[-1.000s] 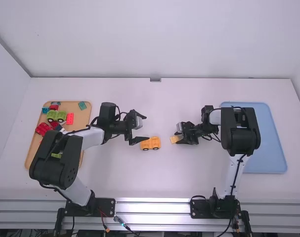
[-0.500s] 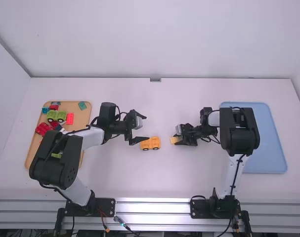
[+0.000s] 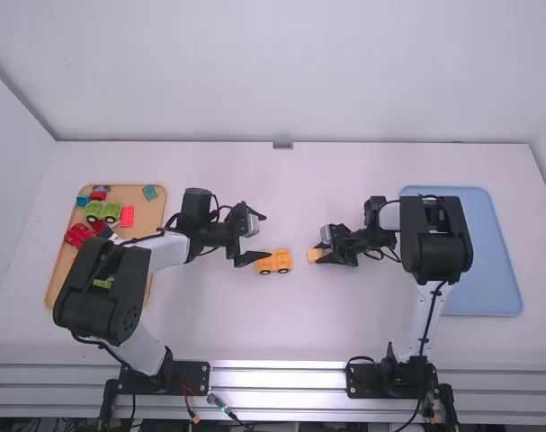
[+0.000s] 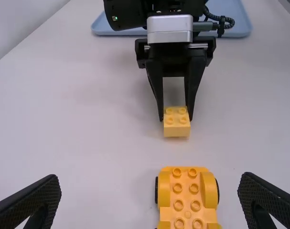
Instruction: Assemble lego blocks to make yellow taxi
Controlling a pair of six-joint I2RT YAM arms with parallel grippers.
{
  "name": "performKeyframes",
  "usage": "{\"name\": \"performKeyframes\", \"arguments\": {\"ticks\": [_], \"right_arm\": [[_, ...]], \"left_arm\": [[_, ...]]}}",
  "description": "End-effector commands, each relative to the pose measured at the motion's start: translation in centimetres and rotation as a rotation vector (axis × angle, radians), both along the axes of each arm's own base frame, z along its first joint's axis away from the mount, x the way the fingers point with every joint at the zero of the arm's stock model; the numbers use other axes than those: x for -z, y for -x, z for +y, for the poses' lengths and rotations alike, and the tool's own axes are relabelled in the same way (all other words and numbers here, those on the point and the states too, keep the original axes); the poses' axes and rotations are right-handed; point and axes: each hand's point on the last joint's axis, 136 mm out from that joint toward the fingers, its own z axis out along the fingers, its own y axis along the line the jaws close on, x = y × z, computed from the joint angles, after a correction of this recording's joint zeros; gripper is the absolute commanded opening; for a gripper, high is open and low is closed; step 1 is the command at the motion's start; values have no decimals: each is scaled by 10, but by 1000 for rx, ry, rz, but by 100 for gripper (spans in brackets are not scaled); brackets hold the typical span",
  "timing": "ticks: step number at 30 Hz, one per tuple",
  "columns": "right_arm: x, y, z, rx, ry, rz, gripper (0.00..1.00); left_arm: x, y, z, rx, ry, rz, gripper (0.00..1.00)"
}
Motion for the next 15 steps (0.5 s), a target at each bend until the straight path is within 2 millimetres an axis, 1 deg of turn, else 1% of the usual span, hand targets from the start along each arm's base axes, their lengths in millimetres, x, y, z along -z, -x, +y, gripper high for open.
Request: {"name": "performKeyframes", "arguments": {"ticks": [1, 2, 3, 4, 7, 9, 11, 13, 15], "right_arm": [[-10, -11, 2, 58, -21, 80, 25], [-12, -13, 2, 63, -19, 90, 25], [-19, -19, 3, 76, -20, 117, 25], [-24, -22, 4, 75, -19, 126, 23], [-34, -25, 8, 63, -17, 143, 20], [-40, -27, 11, 52, -16, 148, 18], [-46, -28, 15, 42, -19, 158, 18], [-51, -28, 20, 32, -26, 165, 18], [-59, -24, 27, 0, -44, 150, 17]], "left_arm": [[14, 14, 2, 15, -5, 34, 99], [15, 16, 2, 19, -8, 31, 99], [22, 23, 4, 29, -17, 21, 99], [26, 27, 5, 26, -16, 24, 99], [33, 34, 6, 19, -16, 12, 99], [41, 35, 10, -16, -35, 14, 99], [42, 35, 11, -50, -23, 61, 99], [43, 37, 9, -34, -9, 78, 99], [51, 31, 7, -16, -12, 79, 99]]}}
